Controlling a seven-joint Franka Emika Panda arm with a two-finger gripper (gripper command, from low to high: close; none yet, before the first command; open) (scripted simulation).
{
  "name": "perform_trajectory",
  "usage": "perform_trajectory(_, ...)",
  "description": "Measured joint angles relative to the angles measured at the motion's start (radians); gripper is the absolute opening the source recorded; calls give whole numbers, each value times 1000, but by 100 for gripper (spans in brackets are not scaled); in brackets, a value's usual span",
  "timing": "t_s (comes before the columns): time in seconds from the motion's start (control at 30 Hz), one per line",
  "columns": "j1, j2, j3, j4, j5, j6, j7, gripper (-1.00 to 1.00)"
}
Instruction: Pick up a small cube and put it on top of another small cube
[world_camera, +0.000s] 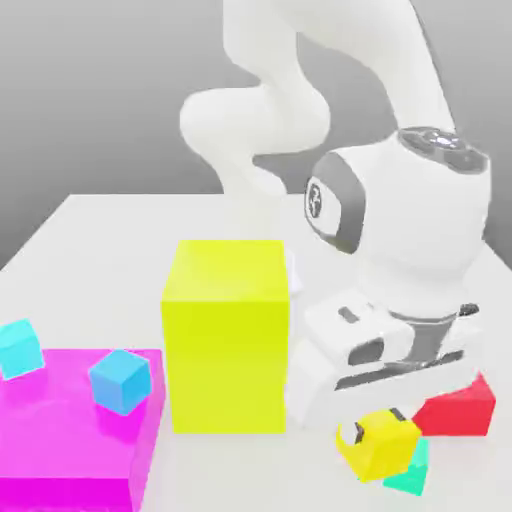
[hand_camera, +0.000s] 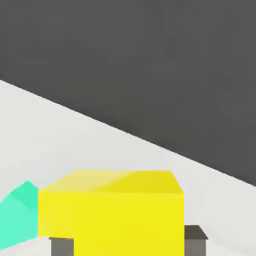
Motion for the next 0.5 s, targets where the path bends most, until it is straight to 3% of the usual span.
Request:
perform_trajectory(0.3, -477, -221, -259, -123, 75, -88, -89, -100)
perform_trajectory(0.4, -563, -162, -307, -142, 136, -16, -149, -100)
perform_trajectory(0.43, -569, -144, -308, -148, 145, 8, -157, 100)
perform_trajectory(0.5, -548, -144, -308, -148, 145, 8, -157, 100)
